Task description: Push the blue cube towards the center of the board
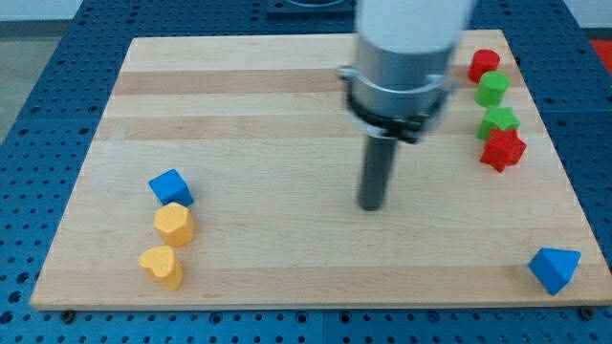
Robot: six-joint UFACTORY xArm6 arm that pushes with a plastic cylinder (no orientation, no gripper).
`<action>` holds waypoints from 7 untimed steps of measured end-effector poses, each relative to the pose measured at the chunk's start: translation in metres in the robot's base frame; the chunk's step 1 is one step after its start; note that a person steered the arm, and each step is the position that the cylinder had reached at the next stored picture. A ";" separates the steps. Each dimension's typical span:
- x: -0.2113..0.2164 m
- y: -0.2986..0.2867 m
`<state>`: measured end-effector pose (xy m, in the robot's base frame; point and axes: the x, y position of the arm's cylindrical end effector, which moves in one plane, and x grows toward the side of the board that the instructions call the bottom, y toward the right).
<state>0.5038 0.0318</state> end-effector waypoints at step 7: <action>-0.010 -0.280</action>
<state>0.4938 -0.2482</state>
